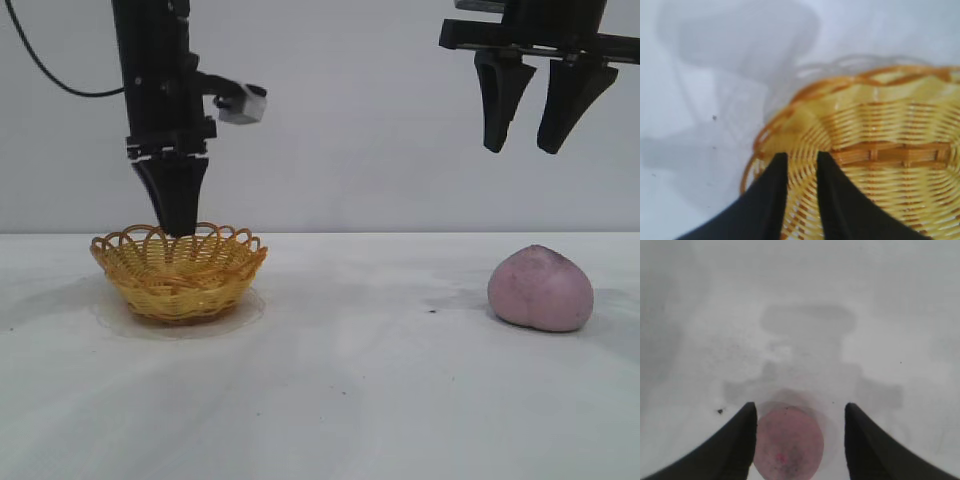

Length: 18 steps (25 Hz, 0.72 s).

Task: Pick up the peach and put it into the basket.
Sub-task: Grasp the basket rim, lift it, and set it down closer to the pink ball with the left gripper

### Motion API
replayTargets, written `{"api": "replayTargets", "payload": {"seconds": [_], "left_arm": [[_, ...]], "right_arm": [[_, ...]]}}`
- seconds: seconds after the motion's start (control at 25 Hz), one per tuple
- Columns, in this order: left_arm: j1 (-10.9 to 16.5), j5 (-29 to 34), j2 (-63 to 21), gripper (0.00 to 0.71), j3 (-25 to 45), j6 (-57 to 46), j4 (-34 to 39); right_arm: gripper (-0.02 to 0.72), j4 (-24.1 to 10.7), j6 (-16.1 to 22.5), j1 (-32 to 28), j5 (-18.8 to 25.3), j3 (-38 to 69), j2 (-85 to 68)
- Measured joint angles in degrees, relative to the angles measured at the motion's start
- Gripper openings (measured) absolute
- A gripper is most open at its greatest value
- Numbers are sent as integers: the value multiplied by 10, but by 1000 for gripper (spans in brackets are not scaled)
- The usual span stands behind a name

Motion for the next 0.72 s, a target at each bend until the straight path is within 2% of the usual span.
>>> {"api": "replayTargets", "payload": {"seconds": [0.2, 0.24, 0.72], "left_arm": [[0, 1, 0, 284, -34, -2, 19], [0, 1, 0, 325, -37, -1, 23], [0, 1, 36, 309, -38, 20, 40]], "right_arm": [[337, 0, 0, 0, 0, 0, 0], [337, 0, 0, 0, 0, 0, 0], [337, 0, 0, 0, 0, 0, 0]]}}
